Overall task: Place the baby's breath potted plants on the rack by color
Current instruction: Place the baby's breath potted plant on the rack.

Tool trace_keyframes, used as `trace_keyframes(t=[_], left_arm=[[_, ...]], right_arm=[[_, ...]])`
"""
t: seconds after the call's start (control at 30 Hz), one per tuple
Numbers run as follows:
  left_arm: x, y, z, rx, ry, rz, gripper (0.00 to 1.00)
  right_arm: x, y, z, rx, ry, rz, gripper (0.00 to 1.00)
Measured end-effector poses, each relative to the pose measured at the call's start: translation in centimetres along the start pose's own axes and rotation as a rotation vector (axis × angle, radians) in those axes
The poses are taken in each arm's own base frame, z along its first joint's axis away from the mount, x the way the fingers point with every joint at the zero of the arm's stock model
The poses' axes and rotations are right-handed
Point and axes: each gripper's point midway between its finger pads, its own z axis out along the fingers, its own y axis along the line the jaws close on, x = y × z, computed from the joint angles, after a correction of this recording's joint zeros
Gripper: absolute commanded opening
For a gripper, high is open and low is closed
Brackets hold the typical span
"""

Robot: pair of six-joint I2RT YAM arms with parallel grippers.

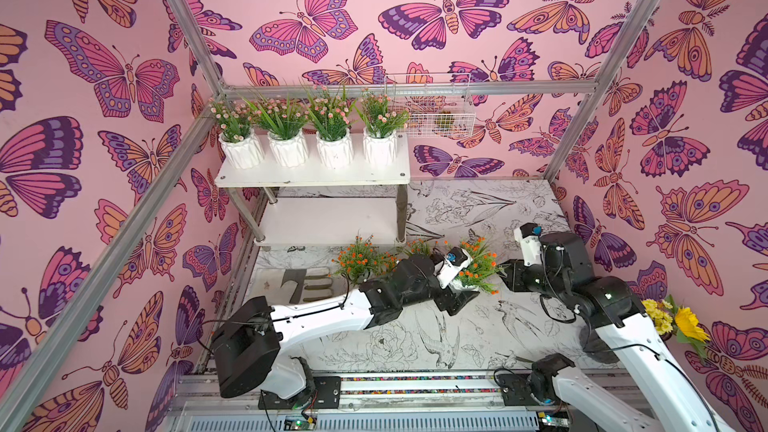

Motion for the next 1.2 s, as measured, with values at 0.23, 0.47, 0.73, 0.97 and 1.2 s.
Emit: trace_keyframes(t=[0.23,0.47,0.73,0.97,1.2], left_arm=[[-0.7,2.0,-2.3,-0.113,0.016,0.021,0.66],[-1.4,6.4,-5.3,-0.257,0.018,0.004,0.67],[-3.7,12.9,-10.9,-0.452,-0.062,-0.044,0.67],[-2.0,18.8,-15.9,-0.655,-0.069,-0.105,0.68],[1.0,23.2,-21.0,-0.836,-0.060,-0.203,0.68]], right_arm=[[-0.1,-0.9,-0.4,0.030,-0.016,0.018,0.31],[0.4,-1.3,0.1,0.041,0.002,0.025,0.31],[0.4,-1.3,0.1,0.042,0.003,0.026,0.31],[0.4,-1.3,0.1,0.043,0.003,0.026,0.31],[0.4,-1.3,0.2,0.045,0.009,0.027,0.31]])
